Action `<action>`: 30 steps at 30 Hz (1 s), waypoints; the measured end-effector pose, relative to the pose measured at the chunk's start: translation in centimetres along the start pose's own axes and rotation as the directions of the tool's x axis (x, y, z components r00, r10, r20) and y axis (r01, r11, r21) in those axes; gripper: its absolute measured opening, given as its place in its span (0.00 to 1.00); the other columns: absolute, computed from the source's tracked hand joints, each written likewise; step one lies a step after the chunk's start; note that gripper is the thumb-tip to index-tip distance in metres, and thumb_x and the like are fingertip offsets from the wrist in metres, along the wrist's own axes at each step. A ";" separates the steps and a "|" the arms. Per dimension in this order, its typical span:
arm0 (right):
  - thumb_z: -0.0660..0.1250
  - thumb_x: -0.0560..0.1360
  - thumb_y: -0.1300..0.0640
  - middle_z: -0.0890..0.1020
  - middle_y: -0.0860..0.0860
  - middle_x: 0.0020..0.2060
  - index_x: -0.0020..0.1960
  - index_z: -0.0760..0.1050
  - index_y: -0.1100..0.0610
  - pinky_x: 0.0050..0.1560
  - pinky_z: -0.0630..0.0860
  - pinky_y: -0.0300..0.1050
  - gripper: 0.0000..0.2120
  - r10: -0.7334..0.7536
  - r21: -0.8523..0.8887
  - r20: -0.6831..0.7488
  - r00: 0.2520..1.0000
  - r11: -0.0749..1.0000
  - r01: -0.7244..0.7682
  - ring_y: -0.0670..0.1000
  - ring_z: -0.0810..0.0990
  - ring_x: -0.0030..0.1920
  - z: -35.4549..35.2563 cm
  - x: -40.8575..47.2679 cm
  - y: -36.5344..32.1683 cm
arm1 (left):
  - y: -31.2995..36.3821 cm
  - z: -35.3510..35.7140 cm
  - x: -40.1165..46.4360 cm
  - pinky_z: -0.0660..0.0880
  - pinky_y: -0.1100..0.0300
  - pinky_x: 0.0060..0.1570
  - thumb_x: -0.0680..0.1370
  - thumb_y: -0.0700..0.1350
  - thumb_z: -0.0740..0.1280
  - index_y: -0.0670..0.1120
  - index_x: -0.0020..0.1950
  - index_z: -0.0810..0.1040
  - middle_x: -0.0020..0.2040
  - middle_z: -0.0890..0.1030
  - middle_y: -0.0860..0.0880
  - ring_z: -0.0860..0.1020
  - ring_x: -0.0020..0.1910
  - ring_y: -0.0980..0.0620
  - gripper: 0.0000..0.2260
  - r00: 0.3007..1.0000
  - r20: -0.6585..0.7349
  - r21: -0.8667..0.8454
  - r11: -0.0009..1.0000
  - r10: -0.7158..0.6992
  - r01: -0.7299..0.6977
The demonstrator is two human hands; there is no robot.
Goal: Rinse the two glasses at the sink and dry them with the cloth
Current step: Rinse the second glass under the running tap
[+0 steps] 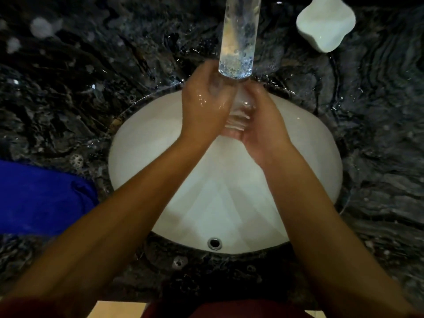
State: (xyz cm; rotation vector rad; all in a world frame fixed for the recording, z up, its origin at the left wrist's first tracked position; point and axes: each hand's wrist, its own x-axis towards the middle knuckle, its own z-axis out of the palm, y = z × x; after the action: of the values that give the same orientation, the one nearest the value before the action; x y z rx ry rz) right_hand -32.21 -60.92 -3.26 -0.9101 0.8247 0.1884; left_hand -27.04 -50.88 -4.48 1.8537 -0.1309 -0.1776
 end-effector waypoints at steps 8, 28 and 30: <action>0.59 0.79 0.40 0.82 0.51 0.40 0.62 0.78 0.57 0.26 0.67 0.37 0.24 0.012 -0.251 0.088 0.996 0.968 0.010 0.46 0.75 0.30 0.8 1.4 -0.5 | 0.4 -3.2 -1.0 0.79 0.51 0.48 0.80 0.53 0.67 0.39 0.63 0.75 0.55 0.81 0.44 0.80 0.50 0.48 0.20 0.981 0.156 0.296 0.942 0.118 -0.161; 0.60 0.83 0.42 0.81 0.42 0.44 0.65 0.71 0.50 0.42 0.73 0.43 0.16 -0.366 -0.695 0.080 0.927 0.646 0.315 0.44 0.80 0.42 0.3 2.0 0.5 | 0.7 -2.1 -0.7 0.61 0.63 0.25 0.86 0.58 0.55 0.46 0.58 0.76 0.41 0.81 0.45 0.69 0.24 0.53 0.18 0.744 0.195 -0.274 0.693 -0.640 0.667; 0.64 0.80 0.40 0.82 0.46 0.52 0.69 0.70 0.53 0.47 0.77 0.46 0.23 -0.496 -0.747 0.199 0.845 0.481 0.459 0.47 0.82 0.49 -0.6 0.9 1.4 | 0.6 -2.8 -0.7 0.58 0.66 0.22 0.83 0.57 0.59 0.47 0.48 0.78 0.33 0.77 0.49 0.65 0.23 0.54 0.16 0.609 0.376 -0.290 0.535 -0.698 0.793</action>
State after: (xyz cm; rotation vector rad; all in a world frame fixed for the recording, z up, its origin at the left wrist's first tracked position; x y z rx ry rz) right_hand -32.60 -60.64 -4.95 -1.9619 0.4627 0.0142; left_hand -27.23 -48.25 -3.06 1.3129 0.5578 -0.9532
